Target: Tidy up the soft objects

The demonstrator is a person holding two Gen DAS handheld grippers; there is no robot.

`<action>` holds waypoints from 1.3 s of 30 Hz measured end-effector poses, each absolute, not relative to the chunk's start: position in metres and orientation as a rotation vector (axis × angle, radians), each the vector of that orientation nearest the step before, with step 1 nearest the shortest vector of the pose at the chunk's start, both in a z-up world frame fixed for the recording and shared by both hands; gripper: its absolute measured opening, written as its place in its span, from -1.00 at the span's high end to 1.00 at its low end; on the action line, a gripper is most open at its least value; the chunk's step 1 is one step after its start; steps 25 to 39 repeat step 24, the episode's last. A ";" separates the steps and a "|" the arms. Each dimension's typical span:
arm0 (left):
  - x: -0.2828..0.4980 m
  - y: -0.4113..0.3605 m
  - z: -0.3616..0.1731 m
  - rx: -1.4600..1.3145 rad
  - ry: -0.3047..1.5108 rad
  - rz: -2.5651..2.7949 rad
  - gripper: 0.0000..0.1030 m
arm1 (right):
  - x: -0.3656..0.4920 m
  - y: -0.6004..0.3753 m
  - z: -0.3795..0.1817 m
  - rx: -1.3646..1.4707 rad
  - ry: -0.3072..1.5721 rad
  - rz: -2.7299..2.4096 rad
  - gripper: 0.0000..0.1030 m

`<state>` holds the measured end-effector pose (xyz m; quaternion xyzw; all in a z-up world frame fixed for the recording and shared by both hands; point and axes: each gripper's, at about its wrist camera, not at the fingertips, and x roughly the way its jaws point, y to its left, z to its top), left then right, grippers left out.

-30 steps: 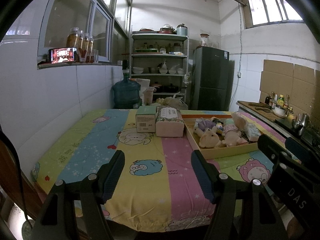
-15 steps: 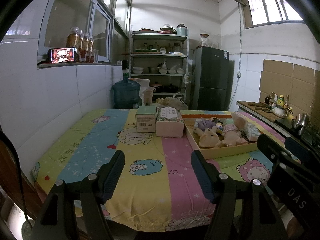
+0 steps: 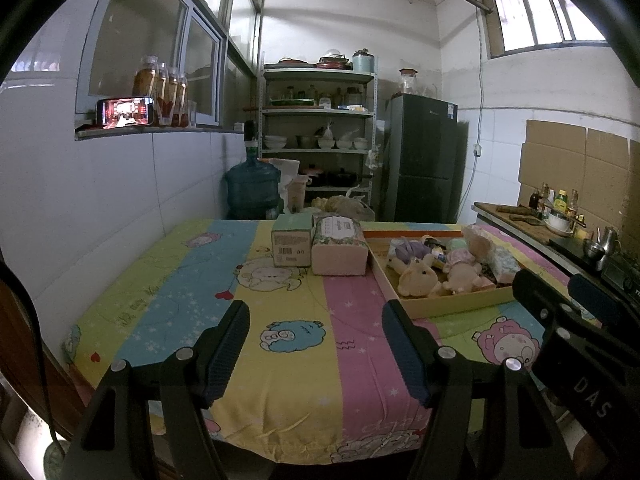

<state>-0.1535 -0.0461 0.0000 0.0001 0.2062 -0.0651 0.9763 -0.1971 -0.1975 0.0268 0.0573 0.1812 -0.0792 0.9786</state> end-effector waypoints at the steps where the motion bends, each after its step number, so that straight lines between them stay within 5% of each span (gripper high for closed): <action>1: -0.153 -0.045 0.000 0.001 0.415 -0.131 -0.33 | -0.197 -0.197 0.027 0.115 0.365 -0.159 -0.44; 39: -0.159 -0.045 0.005 0.012 0.389 -0.123 -0.33 | -0.197 -0.197 0.027 0.115 0.365 -0.158 -0.44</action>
